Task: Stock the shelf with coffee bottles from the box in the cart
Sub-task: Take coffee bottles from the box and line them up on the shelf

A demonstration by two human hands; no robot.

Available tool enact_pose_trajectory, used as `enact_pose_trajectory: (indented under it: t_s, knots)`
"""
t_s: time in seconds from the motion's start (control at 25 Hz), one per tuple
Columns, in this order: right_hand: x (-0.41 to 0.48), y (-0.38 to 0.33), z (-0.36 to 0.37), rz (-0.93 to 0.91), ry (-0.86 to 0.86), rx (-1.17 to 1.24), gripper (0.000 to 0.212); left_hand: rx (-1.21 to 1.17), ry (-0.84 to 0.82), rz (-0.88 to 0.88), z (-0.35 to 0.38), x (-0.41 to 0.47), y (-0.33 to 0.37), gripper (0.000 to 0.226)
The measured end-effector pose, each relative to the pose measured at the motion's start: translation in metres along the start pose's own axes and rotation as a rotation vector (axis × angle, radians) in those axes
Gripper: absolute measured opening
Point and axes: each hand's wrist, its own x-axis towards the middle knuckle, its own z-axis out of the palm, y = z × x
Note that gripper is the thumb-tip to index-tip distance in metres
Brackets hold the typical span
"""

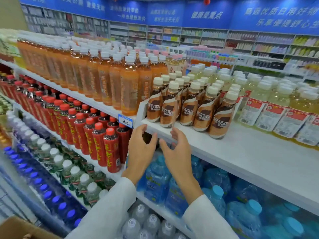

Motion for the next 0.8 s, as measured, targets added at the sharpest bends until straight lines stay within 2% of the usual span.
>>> enact_pose_trajectory:
  t_s: [0.16,0.4,0.6,0.72,0.8]
  knots:
    - [-0.063,0.026,0.004,0.021,-0.135,0.086,0.046,0.028,0.051,-0.1,-0.04,-0.081,-0.024,0.036]
    - [-0.159,0.066,0.031,0.104,-0.429,0.163,0.036,0.124,0.232,-0.378,-0.126,-0.203,-0.073,0.031]
    - [-0.224,0.097,0.072,0.27,-0.647,0.145,0.023,0.102,0.454,-0.623,-0.185,-0.29,-0.108,0.048]
    - [-0.251,0.112,0.104,0.384,-0.748,0.089,0.019,0.085,0.534,-0.756,-0.214,-0.321,-0.125,0.028]
    - [-0.264,0.119,0.13,0.443,-0.805,0.038,0.016,0.082,0.549,-0.814,-0.232,-0.336,-0.137,0.024]
